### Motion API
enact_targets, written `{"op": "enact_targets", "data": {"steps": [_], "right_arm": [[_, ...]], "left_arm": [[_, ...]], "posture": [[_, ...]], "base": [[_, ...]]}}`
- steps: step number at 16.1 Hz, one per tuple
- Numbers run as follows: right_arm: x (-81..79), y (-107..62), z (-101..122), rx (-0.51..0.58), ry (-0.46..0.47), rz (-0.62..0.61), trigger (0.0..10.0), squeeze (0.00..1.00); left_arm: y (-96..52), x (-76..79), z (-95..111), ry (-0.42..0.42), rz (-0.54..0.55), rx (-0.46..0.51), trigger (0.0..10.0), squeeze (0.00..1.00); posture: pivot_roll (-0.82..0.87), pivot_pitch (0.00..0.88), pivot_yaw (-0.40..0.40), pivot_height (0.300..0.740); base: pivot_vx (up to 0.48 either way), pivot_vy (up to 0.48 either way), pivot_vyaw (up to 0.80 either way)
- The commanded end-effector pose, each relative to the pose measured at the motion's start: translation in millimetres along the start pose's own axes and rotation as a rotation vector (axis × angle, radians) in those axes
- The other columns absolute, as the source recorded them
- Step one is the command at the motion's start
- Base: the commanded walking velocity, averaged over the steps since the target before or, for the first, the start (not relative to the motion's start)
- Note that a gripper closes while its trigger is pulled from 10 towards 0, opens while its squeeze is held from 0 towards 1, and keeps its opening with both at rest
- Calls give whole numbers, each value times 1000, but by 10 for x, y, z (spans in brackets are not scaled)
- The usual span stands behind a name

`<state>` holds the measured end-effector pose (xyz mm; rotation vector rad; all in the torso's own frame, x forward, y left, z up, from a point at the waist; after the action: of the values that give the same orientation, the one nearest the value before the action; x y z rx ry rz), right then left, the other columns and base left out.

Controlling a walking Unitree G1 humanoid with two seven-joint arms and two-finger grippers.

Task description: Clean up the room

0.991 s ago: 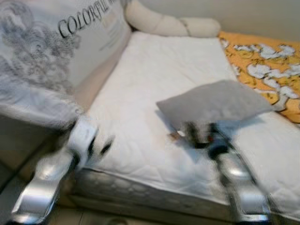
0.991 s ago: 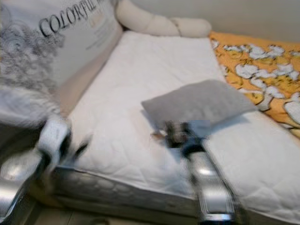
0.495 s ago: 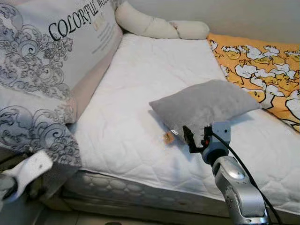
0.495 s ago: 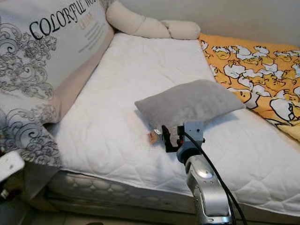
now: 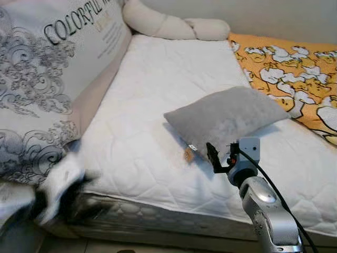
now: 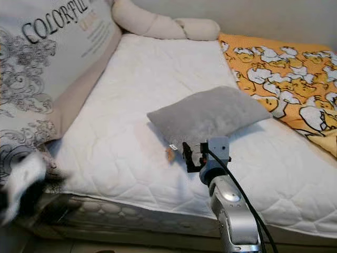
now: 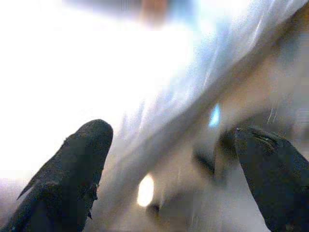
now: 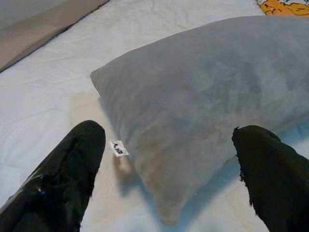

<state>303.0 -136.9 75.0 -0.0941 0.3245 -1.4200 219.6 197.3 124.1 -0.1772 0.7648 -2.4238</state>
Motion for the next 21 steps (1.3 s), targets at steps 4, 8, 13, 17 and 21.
{"op": "enact_targets", "data": {"steps": [4, 8, 13, 17, 21], "right_arm": [[26, -5, 69, 25, 8, -14, 10000, 0], [83, 13, 156, 64, -16, -51, 10000, 0], [134, 52, 256, 98, -58, -96, 10000, 0], [136, 67, 248, 100, -52, -93, 10000, 0], [130, 65, 230, 97, -52, -88, 10000, 0]], "left_arm": [[303, -474, 510, 9, 354, 297, 10000, 0], [677, -502, 583, -132, 533, 392, 10000, 0], [719, -694, 435, -140, 750, 323, 10000, 0], [749, -693, 434, -84, 766, 308, 10000, 0], [757, -694, 425, -76, 772, 307, 10000, 0]], "posture": [[124, 0, -36, 740], [116, 0, -34, 740], [103, 0, -31, 740], [101, 0, -30, 740], [100, 0, -29, 740]], "base": [[0, 0, 0], [0, 0, 0], [0, -56, 0], [0, -303, 0], [0, -306, 0]]}}
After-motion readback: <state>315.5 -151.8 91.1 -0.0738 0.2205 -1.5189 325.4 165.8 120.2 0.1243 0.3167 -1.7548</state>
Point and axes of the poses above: a point about 5 cm out from each wrist's last joint towards the gripper, its own y axis pointing out of the wrist towards the gripper, its own z axis along the axis of the wrist's last joint, x = y × z, the point moved 5 cm from there along y, pointing out of the wrist towards the gripper, and after that the axes turned 4 degrees about y, right-handed, at the moved point
